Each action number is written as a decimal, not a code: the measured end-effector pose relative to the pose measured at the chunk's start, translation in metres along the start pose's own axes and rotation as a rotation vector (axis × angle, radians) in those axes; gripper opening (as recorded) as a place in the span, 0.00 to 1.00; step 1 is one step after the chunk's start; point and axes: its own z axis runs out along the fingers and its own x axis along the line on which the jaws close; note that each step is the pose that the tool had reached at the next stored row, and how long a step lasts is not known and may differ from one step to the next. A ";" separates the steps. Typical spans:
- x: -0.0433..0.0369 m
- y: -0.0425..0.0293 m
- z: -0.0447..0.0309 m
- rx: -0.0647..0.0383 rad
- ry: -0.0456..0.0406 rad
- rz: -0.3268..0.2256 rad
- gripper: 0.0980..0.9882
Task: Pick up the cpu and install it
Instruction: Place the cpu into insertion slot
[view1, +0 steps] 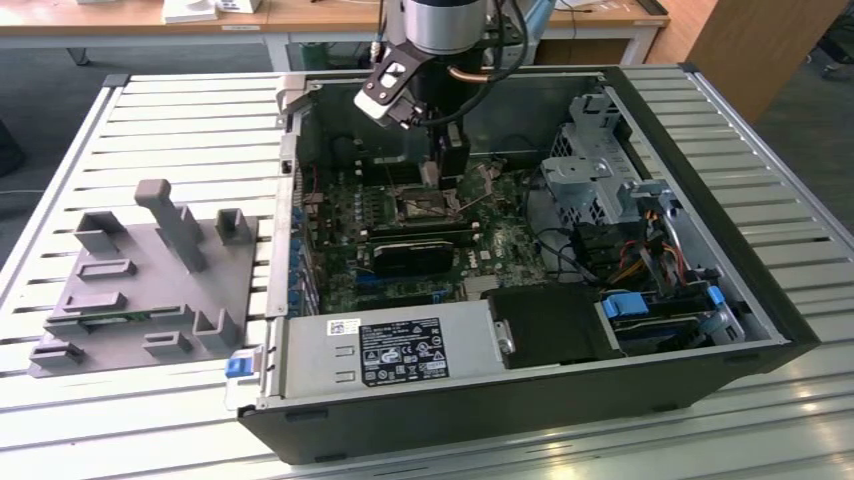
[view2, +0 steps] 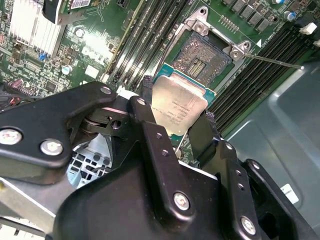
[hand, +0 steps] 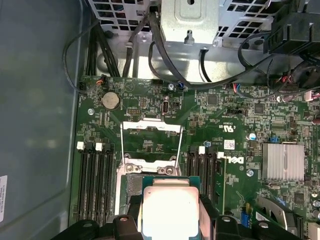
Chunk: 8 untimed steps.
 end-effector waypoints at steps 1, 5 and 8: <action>0.0000 -0.0001 0.0006 0.000 0.0000 0.000 0.49; 0.0000 -0.0003 0.0024 0.000 0.0000 0.000 0.49; 0.0001 -0.0004 0.0037 0.000 0.0003 0.000 0.49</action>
